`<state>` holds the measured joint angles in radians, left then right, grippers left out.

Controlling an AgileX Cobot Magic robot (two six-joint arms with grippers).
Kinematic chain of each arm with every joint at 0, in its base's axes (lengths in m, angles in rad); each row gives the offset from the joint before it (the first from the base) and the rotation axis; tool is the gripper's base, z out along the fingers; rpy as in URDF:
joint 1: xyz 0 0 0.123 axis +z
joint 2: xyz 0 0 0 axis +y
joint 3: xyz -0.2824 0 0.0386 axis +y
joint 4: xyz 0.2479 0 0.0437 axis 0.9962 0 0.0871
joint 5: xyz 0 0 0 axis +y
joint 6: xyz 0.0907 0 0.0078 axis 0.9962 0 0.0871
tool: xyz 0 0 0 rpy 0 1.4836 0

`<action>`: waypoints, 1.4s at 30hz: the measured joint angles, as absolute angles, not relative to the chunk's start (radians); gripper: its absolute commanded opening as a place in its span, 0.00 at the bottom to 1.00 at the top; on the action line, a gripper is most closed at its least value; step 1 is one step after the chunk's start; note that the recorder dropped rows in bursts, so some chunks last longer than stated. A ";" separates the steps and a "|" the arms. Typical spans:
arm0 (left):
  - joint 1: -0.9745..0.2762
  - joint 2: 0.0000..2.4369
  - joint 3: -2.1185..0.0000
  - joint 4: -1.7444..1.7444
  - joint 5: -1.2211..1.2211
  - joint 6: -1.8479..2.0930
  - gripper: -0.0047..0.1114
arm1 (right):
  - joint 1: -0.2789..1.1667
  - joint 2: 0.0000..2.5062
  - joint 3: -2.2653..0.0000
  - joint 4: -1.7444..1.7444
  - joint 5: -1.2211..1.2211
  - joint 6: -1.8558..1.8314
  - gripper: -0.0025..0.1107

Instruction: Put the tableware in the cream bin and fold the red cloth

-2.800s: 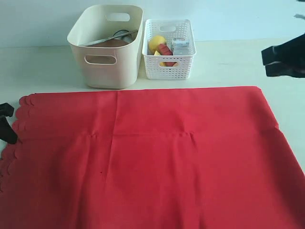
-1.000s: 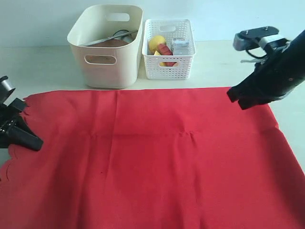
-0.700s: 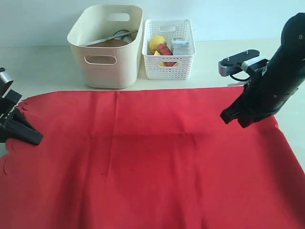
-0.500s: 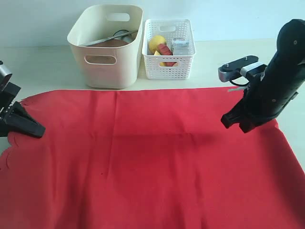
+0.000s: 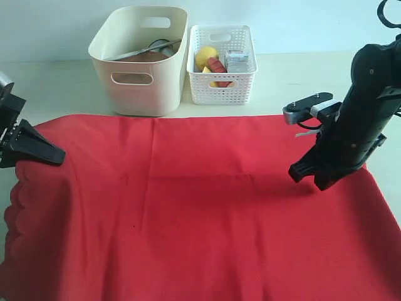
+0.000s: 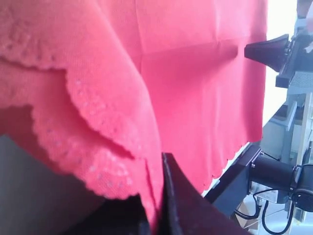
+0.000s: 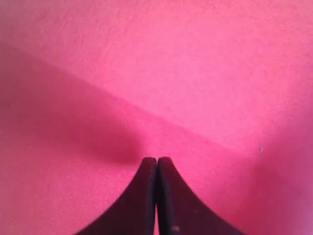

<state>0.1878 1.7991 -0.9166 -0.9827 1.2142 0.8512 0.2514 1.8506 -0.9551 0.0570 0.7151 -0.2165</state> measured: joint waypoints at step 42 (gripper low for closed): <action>0.154 1.559 -0.917 -1.016 1.216 0.771 0.04 | 0.506 1.911 -0.969 0.143 0.517 -0.159 0.02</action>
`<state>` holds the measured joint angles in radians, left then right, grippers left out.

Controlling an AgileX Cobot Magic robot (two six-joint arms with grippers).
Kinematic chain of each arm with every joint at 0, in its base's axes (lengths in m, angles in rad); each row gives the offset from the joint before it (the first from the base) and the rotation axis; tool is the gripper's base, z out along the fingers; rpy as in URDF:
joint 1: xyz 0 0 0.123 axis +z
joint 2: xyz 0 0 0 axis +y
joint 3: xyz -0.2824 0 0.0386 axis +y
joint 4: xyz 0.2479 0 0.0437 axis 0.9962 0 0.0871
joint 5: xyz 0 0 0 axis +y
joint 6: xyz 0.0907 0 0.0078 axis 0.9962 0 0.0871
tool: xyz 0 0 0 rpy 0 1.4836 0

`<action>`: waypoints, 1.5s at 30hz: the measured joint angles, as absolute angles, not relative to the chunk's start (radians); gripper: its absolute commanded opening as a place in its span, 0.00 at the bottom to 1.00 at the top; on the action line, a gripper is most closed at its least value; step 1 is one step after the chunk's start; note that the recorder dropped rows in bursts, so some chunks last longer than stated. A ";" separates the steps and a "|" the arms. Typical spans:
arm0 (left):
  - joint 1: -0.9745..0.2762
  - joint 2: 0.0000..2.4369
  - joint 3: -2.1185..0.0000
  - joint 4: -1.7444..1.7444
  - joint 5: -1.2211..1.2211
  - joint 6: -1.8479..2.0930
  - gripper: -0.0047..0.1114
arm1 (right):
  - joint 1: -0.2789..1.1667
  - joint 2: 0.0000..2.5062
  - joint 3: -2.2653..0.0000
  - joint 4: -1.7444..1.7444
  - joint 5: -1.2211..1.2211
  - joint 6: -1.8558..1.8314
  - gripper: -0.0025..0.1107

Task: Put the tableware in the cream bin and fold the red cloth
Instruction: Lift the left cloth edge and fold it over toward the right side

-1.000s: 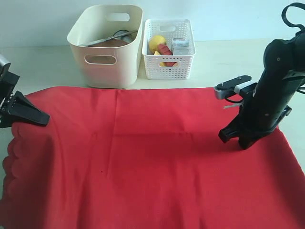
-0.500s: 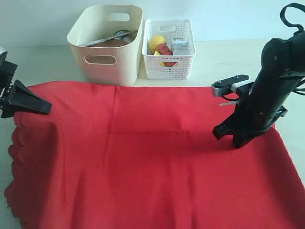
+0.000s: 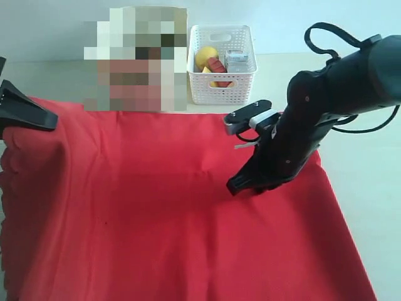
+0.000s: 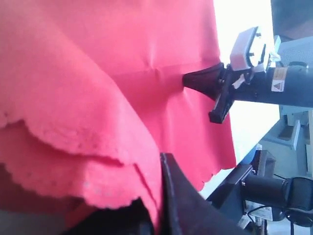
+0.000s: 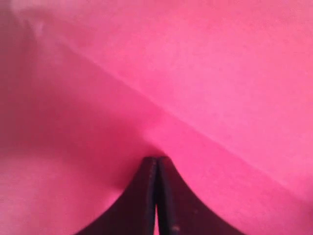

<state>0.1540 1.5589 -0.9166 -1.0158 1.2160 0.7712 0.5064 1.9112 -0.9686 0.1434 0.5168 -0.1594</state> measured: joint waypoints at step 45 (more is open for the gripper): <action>-0.604 2.315 -1.528 -1.584 1.038 0.838 0.28 | 0.247 1.834 -1.167 -0.282 0.903 0.131 0.02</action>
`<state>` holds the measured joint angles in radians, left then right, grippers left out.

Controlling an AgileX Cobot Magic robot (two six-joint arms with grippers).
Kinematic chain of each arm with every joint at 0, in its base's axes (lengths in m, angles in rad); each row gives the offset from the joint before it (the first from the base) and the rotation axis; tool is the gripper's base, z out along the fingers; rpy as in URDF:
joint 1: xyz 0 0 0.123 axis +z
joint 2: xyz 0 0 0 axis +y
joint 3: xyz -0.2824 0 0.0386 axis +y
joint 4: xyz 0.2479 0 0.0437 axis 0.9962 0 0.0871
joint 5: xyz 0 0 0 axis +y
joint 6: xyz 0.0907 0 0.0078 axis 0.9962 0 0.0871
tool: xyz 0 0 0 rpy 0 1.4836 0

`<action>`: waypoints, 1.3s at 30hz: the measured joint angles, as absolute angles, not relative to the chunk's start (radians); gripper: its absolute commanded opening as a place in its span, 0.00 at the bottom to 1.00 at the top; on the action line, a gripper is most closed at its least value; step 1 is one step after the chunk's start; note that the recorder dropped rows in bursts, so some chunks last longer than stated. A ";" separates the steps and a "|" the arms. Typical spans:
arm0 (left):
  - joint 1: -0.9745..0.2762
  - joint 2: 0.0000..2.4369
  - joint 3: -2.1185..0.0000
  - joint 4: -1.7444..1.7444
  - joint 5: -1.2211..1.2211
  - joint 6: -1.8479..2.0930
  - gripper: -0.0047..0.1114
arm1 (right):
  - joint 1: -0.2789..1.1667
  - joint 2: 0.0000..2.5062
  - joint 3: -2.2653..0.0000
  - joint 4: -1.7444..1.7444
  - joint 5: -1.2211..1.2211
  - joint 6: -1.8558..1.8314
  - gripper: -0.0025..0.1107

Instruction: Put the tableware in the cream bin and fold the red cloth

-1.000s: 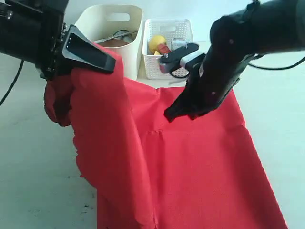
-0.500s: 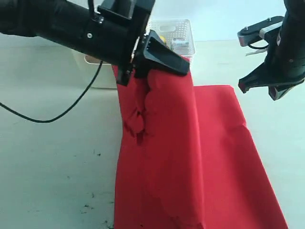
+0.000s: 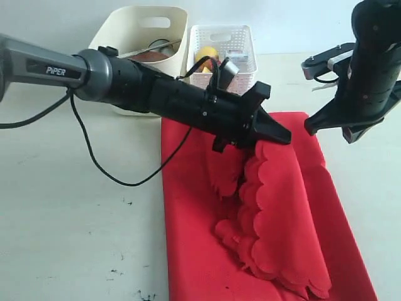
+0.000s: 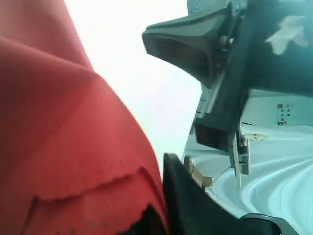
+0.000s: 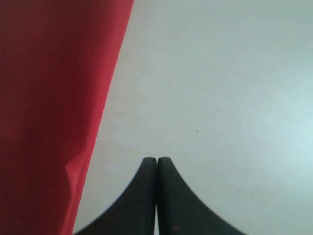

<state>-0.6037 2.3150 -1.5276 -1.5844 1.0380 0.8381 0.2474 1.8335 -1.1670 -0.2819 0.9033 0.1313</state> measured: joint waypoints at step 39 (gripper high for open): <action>-0.573 2.134 -1.501 -0.612 1.108 0.417 0.11 | 0.247 1.627 -1.139 -0.179 0.779 0.101 0.02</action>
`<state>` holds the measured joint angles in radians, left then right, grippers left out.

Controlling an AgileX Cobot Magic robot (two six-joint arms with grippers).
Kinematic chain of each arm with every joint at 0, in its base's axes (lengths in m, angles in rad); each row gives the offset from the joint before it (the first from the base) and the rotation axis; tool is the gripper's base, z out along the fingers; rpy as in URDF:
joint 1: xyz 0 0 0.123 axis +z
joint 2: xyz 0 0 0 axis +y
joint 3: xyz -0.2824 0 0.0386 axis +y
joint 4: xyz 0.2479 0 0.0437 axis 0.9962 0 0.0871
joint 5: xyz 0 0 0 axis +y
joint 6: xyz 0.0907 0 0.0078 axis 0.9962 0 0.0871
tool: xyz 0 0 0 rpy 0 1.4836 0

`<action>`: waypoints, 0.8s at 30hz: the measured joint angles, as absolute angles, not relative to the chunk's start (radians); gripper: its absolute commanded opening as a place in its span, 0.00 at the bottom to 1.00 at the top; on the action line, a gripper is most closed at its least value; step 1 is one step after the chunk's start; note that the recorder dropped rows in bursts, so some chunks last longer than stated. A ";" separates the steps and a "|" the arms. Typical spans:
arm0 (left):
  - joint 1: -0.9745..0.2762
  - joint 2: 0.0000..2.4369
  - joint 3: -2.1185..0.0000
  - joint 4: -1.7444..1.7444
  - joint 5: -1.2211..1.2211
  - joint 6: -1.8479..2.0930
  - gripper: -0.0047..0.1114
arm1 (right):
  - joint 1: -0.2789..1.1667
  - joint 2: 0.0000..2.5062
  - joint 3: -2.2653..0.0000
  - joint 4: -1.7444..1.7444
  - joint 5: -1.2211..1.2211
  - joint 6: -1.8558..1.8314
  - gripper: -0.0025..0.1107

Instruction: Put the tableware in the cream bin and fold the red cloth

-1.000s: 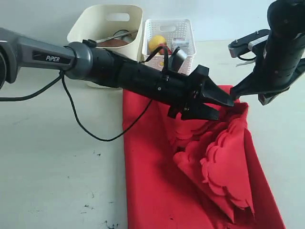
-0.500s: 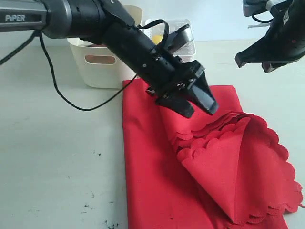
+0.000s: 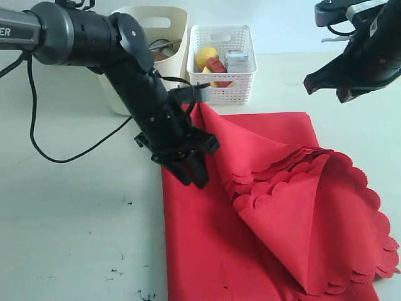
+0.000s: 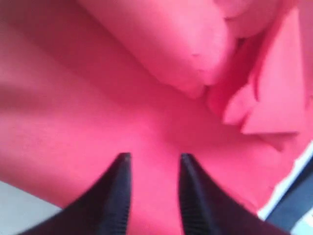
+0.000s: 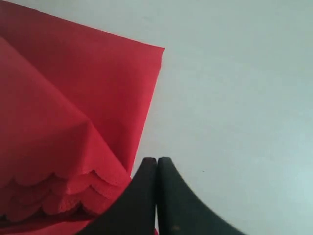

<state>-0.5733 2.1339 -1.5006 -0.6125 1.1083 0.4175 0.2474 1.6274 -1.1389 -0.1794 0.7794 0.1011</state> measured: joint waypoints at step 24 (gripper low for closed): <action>-0.632 2.263 -1.560 -0.836 0.802 0.507 0.04 | 0.247 1.627 -1.139 -0.128 0.732 0.074 0.02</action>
<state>-0.6316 2.2635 -1.5601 -0.8363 0.8016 0.5070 0.2474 1.6274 -1.1389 -0.1279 0.7315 0.0740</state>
